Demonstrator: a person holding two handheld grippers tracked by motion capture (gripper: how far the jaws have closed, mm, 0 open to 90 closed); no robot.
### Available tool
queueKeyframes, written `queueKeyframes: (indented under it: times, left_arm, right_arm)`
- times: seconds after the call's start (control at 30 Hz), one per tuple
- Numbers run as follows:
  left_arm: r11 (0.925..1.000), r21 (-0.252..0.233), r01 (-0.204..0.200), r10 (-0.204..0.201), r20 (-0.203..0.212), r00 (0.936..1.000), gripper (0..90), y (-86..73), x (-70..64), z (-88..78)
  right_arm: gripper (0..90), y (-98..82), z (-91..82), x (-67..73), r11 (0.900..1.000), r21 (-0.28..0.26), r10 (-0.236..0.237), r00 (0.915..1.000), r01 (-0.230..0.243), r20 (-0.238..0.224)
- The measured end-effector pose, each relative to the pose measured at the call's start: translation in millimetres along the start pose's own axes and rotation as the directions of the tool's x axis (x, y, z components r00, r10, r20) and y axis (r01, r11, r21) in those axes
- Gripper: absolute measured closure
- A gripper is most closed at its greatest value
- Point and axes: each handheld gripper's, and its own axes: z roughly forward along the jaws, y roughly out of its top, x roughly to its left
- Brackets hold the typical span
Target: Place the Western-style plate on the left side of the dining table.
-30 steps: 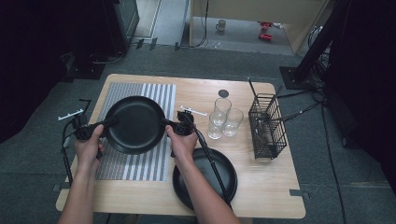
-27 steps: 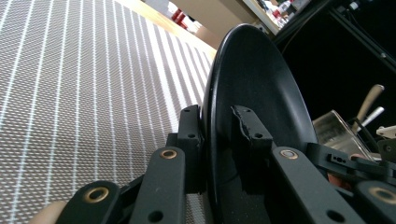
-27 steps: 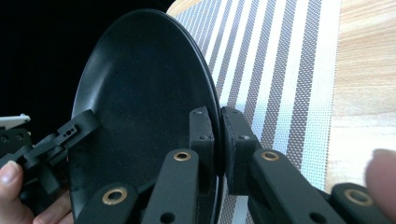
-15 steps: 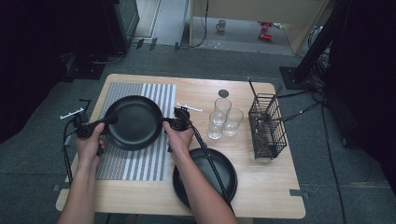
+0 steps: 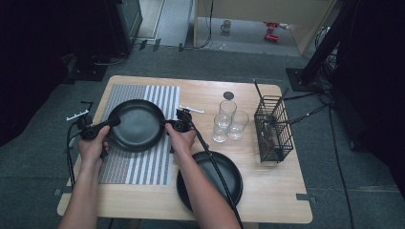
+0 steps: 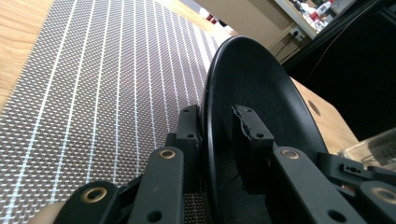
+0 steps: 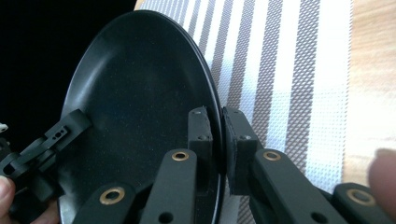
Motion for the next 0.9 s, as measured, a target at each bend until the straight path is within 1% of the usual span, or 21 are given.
queueKeyframes:
  times: [0.03, 0.07, 0.2, 0.33, 0.37, 0.43, 0.5, 0.63, 0.67, 0.7, 0.73, 0.83, 0.87, 0.9]
  left_arm:
    - [1.0000, 0.000, 0.000, 0.000, -0.006, 1.0000, 74.1, -0.3, -0.6, 2.0]
    - [0.9998, 0.017, -0.005, 0.006, -0.010, 0.9999, 74.0, 1.4, -0.3, 6.6]
    - [0.9999, 0.014, -0.009, 0.009, -0.012, 0.9999, 74.1, 3.4, -1.6, 8.2]
    - [0.9994, 0.017, -0.031, 0.032, -0.029, 0.9991, 74.0, 4.7, -4.4, 10.4]
    - [0.9989, 0.013, -0.045, 0.045, -0.037, 0.9983, 73.8, 4.1, -4.3, 12.1]
    - [0.9976, 0.022, -0.065, 0.066, -0.047, 0.9967, 72.7, 3.9, -2.2, 15.7]
    - [0.9971, 0.031, -0.069, 0.071, -0.056, 0.9959, 71.7, 3.6, -0.1, 18.4]
    - [0.9953, 0.040, -0.088, 0.092, -0.083, 0.9923, 71.2, 2.3, 0.6, 20.6]
    - [0.9949, 0.039, -0.093, 0.097, -0.094, 0.9909, 70.8, 1.9, 0.6, 21.2]
    - [0.9923, 0.041, -0.117, 0.121, -0.114, 0.9861, 70.3, 1.3, 0.3, 22.0]
    - [0.9915, 0.044, -0.122, 0.127, -0.128, 0.9837, 69.3, 1.2, -0.7, 22.6]
    - [0.9875, 0.048, -0.150, 0.156, -0.167, 0.9734, 68.4, 0.7, -4.4, 23.4]
    - [0.9863, 0.057, -0.155, 0.163, -0.189, 0.9683, 68.2, 0.8, -4.9, 23.6]
    - [0.9876, 0.057, -0.146, 0.155, -0.202, 0.9672, 67.1, 0.9, -4.5, 23.5]
  right_arm:
    - [83.6, 1.3, 0.4, -0.8, 1.000, 0.003, 0.000, 1.0000, 0.000, 0.005]
    - [83.6, 2.5, 1.2, -2.1, 1.000, 0.002, 0.000, 1.0000, 0.000, 0.009]
    - [83.6, 6.5, 2.5, -4.9, 1.000, 0.001, 0.001, 1.0000, -0.001, 0.005]
    - [83.2, 10.5, 5.0, -7.4, 1.000, 0.002, 0.001, 1.0000, -0.001, -0.001]
    - [83.1, 11.5, 5.9, -8.0, 1.000, 0.006, 0.002, 1.0000, -0.002, 0.003]
    - [83.4, 13.0, 7.7, -9.2, 1.000, 0.006, 0.004, 1.0000, -0.004, 0.007]
    - [83.9, 14.4, 9.7, -10.7, 1.000, 0.004, 0.002, 1.0000, -0.002, 0.007]
    - [84.3, 14.4, 13.3, -14.4, 1.000, 0.006, 0.011, 0.9999, -0.011, 0.004]
    - [84.3, 14.7, 13.8, -14.3, 1.000, 0.005, 0.012, 0.9999, -0.012, 0.005]
    - [84.3, 15.0, 14.1, -13.3, 1.000, 0.009, 0.008, 0.9999, -0.009, 0.012]
    - [84.1, 15.2, 14.6, -12.1, 1.000, 0.006, -0.001, 0.9999, 0.001, 0.016]
    - [82.4, 13.6, 15.0, -9.3, 0.999, -0.007, -0.048, 0.9979, 0.049, 0.043]
    - [79.5, 13.2, 14.6, -8.2, 0.998, -0.010, -0.058, 0.9971, 0.059, 0.049]
    - [75.2, 12.7, 13.5, -5.7, 0.998, -0.017, -0.065, 0.9960, 0.066, 0.061]
